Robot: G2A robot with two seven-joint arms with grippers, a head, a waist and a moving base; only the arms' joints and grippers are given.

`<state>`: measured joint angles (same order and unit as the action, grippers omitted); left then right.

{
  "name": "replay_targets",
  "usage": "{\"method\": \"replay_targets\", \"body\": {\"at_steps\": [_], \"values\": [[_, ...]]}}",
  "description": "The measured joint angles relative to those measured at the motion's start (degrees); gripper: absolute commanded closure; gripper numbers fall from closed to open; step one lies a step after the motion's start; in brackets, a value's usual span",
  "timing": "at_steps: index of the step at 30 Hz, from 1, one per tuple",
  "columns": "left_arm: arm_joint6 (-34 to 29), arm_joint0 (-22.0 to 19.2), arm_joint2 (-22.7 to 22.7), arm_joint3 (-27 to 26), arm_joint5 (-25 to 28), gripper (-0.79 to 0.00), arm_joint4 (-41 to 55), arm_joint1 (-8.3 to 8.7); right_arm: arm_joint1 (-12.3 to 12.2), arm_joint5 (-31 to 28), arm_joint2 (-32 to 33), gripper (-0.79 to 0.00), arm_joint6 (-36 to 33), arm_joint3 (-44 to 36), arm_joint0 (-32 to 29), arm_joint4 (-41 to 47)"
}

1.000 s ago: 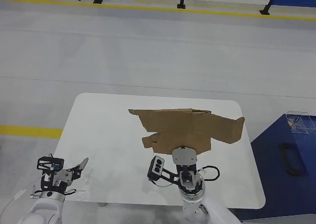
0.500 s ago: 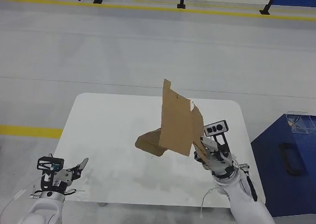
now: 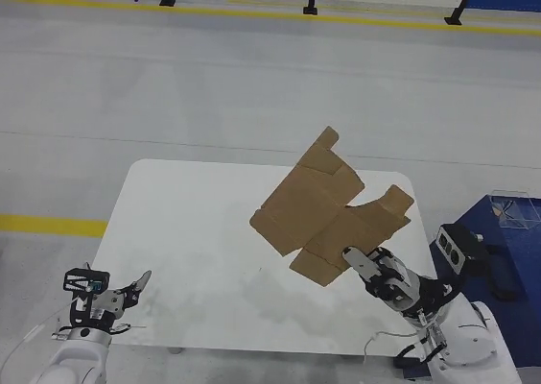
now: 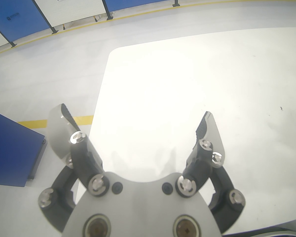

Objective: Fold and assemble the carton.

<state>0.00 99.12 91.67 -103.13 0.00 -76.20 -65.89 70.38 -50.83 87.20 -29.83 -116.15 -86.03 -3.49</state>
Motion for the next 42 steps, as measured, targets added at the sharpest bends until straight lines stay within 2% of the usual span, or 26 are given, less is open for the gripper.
{"method": "replay_targets", "body": {"at_steps": [2,9,12,15,18,21,24,25,28,31,36,40,42], "values": [[0.0,0.0,0.0,0.0,0.0,-0.785,0.0,0.0,0.1,-0.2,-2.1,0.0,0.9,0.1,-0.3,-0.6],[0.0,0.0,0.0,0.0,0.0,-0.785,0.0,0.0,0.1,-0.1,-1.4,0.0,0.7,0.2,-0.3,0.8],[0.0,0.0,0.0,0.0,0.0,-0.785,0.0,0.0,0.0,-0.6,1.1,0.0,-0.3,-1.9,0.5,-2.1],[0.0,0.0,0.0,0.0,0.0,-0.785,0.0,0.0,0.2,-2.2,6.3,0.0,4.4,-6.3,-0.1,-15.1],[0.0,0.0,0.0,0.0,0.0,-0.785,0.0,0.0,0.7,-1.5,12.2,0.0,11.8,-12.1,-0.3,-33.1],[0.0,0.0,0.0,0.0,0.0,-0.785,0.0,0.0,1.3,1.9,17.0,0.0,21.1,-18.6,-0.4,-54.6],[0.0,0.0,0.0,0.0,0.0,-0.785,0.0,0.0,1.2,8.3,17.9,0.0,35.4,-18.7,0.6,-79.3],[0.0,0.0,0.0,0.0,0.0,-0.785,0.0,0.0,1.0,12.6,16.9,0.0,41.9,-18.5,0.0,-89.3],[0.0,0.0,0.0,0.0,0.0,-0.785,0.0,0.0,0.7,25.9,14.1,0.0,55.7,-18.5,-4.6,-109.7],[0.0,0.0,0.0,0.0,0.0,-0.785,0.0,0.0,0.6,38.3,12.1,0.0,64.3,-18.5,-8.7,-124.3],[0.0,0.0,0.0,0.0,0.0,-0.785,0.0,0.0,0.3,53.1,8.8,0.0,72.0,-18.5,-12.7,-140.6],[0.0,0.0,0.0,0.0,0.0,-0.785,0.0,0.0,0.2,62.3,5.9,0.0,72.7,-18.5,-15.1,-151.8],[0.0,0.0,0.0,0.0,0.0,-0.785,0.0,0.0,0.2,64.7,4.8,0.0,72.0,-18.5,-15.6,-155.7]]}}
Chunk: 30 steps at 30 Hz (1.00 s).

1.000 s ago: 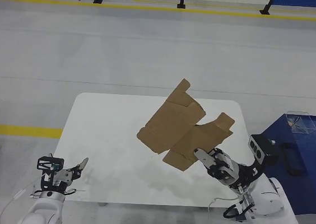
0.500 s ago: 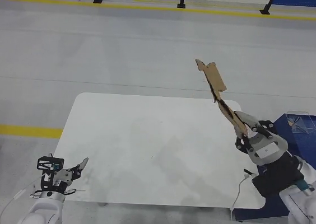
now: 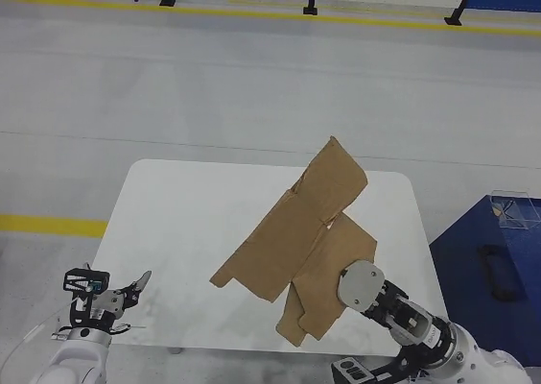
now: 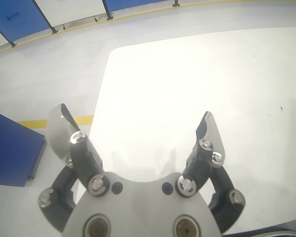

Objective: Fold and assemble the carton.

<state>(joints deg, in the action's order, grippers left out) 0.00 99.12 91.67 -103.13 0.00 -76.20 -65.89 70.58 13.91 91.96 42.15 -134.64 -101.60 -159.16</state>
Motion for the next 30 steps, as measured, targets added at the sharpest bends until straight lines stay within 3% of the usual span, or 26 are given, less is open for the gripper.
{"method": "replay_targets", "body": {"at_steps": [4,8,12,15,19,22,25,30], "values": [[0.0,0.0,0.0,0.0,0.0,-0.785,0.0,0.0,0.0,0.5,-2.5,0.0,-1.9,0.0,0.1,-2.0],[0.0,0.0,0.0,0.0,0.0,-0.785,0.0,0.0,-0.2,-6.4,-2.9,0.0,-0.6,0.0,1.8,9.4],[0.0,0.0,0.0,0.0,0.0,-0.785,0.0,0.0,-0.5,-21.0,0.9,0.0,1.6,0.0,4.8,30.7],[0.0,0.0,0.0,0.0,0.0,-0.785,0.0,0.0,-0.8,-36.9,4.6,0.0,-0.2,0.0,6.1,52.1],[0.0,0.0,0.0,0.0,0.0,-0.785,0.0,0.0,-1.5,-56.8,7.2,0.0,-11.2,0.1,5.9,81.7],[0.0,0.0,0.0,0.0,0.0,-0.785,0.0,0.0,-2.3,-67.2,4.8,0.0,-21.5,2.9,5.7,100.0],[0.0,0.0,0.0,0.0,0.0,-0.785,0.0,0.0,-3.5,-71.1,-0.7,0.0,-32.9,7.5,6.7,117.1],[0.0,0.0,0.0,0.0,0.0,-0.785,0.0,0.0,-5.2,-67.2,-9.7,0.0,-51.3,12.6,9.7,140.2]]}}
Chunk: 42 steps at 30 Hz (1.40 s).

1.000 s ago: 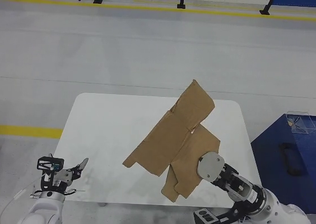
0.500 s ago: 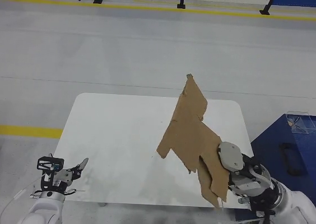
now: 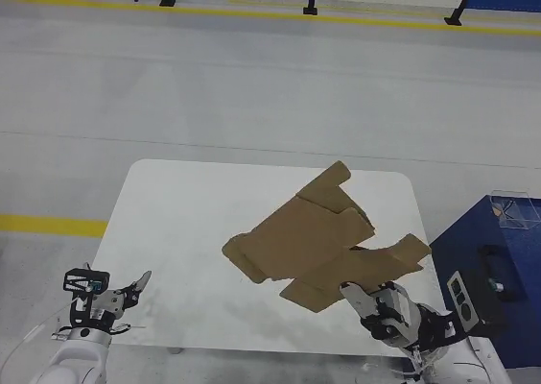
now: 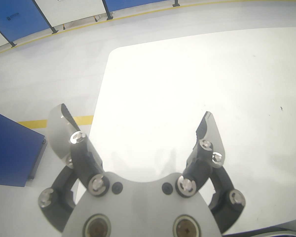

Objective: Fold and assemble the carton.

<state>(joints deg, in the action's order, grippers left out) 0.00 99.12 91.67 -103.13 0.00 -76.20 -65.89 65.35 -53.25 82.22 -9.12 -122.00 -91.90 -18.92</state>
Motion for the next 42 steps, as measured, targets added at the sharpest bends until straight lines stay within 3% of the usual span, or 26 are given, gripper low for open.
{"method": "replay_targets", "body": {"at_steps": [6,18,21,24,27,31,34,40,42], "values": [[0.0,0.0,0.0,0.0,0.0,-0.785,0.0,0.0,-1.1,5.9,-7.1,0.0,-14.8,5.3,2.2,19.5],[0.0,0.0,0.0,0.0,0.0,-0.785,0.0,0.0,-1.1,6.1,-7.0,0.0,-15.0,5.4,2.3,20.1],[0.0,0.0,0.0,0.0,0.0,-0.785,0.0,0.0,-1.0,8.7,-8.6,0.0,-13.2,4.5,1.5,24.0],[0.0,0.0,0.0,0.0,0.0,-0.785,0.0,0.0,-1.2,12.7,-11.2,0.0,-16.2,3.2,2.3,39.6],[0.0,0.0,0.0,0.0,0.0,-0.785,0.0,0.0,-1.3,19.2,-12.1,0.0,-23.5,3.5,3.8,65.0],[0.0,0.0,0.0,0.0,0.0,-0.785,0.0,0.0,-0.8,33.7,-13.3,0.0,-33.5,6.5,4.4,98.7],[0.0,0.0,0.0,0.0,0.0,-0.785,0.0,0.0,-0.2,45.1,-16.2,0.0,-36.7,8.6,4.2,116.0],[0.0,0.0,0.0,0.0,0.0,-0.785,0.0,0.0,1.4,69.3,-26.0,0.0,-38.7,11.4,4.7,140.6],[0.0,0.0,0.0,0.0,0.0,-0.785,0.0,0.0,1.9,73.9,-28.3,0.0,-38.8,12.4,5.0,144.1]]}}
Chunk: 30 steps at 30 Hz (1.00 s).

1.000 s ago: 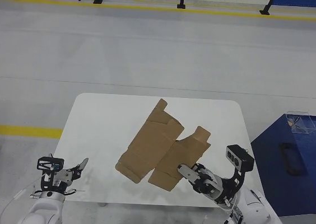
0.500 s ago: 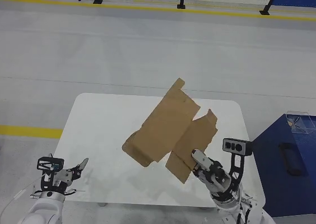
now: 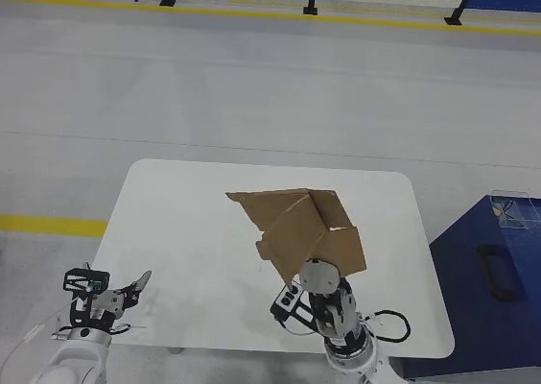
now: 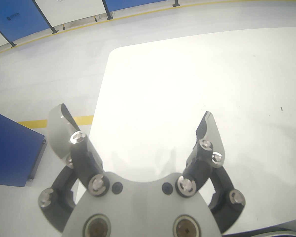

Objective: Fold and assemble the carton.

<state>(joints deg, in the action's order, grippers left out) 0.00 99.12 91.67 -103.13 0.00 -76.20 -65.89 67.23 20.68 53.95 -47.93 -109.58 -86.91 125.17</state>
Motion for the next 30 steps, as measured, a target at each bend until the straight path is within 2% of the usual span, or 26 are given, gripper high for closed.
{"method": "replay_targets", "body": {"at_steps": [2,4,6,8,12,15,19,22,26,30], "values": [[0.0,0.0,0.0,0.0,0.0,-0.785,0.0,0.0,0.5,2.9,-2.1,0.0,-0.2,1.1,0.3,1.1],[0.0,0.0,0.0,0.0,0.0,-0.785,0.0,0.0,0.9,3.2,-3.1,0.0,-0.9,2.0,0.6,0.5],[0.0,0.0,0.0,0.0,0.0,-0.785,0.0,0.0,1.2,1.9,-2.9,0.0,-1.6,2.6,1.0,-1.2],[0.0,0.0,0.0,0.0,0.0,-0.785,0.0,0.0,1.3,-1.9,-1.3,0.0,-3.8,2.8,1.7,-6.8],[0.0,0.0,0.0,0.0,0.0,-0.785,0.0,0.0,1.2,-13.3,2.4,0.0,-9.5,2.6,1.7,-22.8],[0.0,0.0,0.0,0.0,0.0,-0.785,0.0,0.0,0.9,-25.3,6.6,0.0,-12.0,2.4,1.6,-36.3],[0.0,0.0,0.0,0.0,0.0,-0.785,0.0,0.0,0.5,-45.6,14.1,0.0,-12.3,3.3,1.7,-58.4],[0.0,0.0,0.0,0.0,0.0,-0.785,0.0,0.0,0.3,-56.6,18.3,0.0,-11.4,4.7,1.7,-71.8],[0.0,0.0,0.0,0.0,0.0,-0.785,0.0,0.0,0.0,-63.5,21.1,0.0,-12.2,8.5,3.3,-84.8],[0.0,0.0,0.0,0.0,0.0,-0.785,0.0,0.0,0.0,-63.5,20.1,0.0,-13.7,14.7,6.2,-89.4]]}}
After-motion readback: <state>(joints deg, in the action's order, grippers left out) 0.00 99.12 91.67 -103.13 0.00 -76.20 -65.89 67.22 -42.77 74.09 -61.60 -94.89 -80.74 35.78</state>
